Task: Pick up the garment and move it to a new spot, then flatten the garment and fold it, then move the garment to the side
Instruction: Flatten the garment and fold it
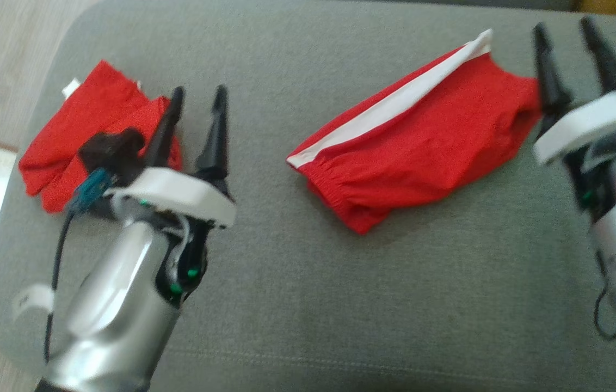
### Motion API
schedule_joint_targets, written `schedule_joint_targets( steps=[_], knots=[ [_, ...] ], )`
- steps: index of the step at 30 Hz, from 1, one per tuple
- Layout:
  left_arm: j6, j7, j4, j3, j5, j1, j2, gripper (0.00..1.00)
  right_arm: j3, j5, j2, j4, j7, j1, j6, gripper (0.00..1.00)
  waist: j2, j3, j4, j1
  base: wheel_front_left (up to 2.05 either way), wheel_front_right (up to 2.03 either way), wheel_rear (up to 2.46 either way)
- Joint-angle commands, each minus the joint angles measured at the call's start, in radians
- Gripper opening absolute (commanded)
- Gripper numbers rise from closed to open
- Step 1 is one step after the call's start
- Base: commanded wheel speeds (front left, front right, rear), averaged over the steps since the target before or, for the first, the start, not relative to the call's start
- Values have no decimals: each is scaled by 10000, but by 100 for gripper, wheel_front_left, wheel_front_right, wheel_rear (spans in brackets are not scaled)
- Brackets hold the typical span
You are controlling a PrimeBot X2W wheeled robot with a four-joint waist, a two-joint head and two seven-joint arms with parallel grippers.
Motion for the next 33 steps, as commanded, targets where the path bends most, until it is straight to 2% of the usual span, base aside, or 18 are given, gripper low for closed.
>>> schedule_joint_targets(
  steps=[1,4,10,20,29,33],
  knots=[
    [136,-118,-640,788,363,264,326,100,336,-447,172,-555,-463,402,65,100,0,-528,-478,0,0,0,0],
    [153,-119,-963,1207,902,1024,375,100,212,-939,480,-840,-920,1089,65,100,0,-846,-726,0,0,0,0],
    [96,-120,-1342,1938,1484,2264,53,100,-393,-1524,1134,-1267,-1190,2306,65,100,0,-1268,-1026,0,0,0,0],
    [-475,-121,-1533,2613,2808,4274,-617,100,-1848,-2373,2304,-2070,-1225,4517,65,100,0,-1834,-1290,0,0,0,0],
    [-1017,-121,-1637,2987,3389,4473,-1024,100,-2476,-2507,2614,-2429,-650,4868,65,100,0,-1671,-1082,0,0,0,0],
    [-1181,-122,-1586,2954,3518,4309,-1117,100,-2862,-1926,2699,-2301,-127,4598,65,100,0,-1347,-819,0,0,0,0]
  ],
)
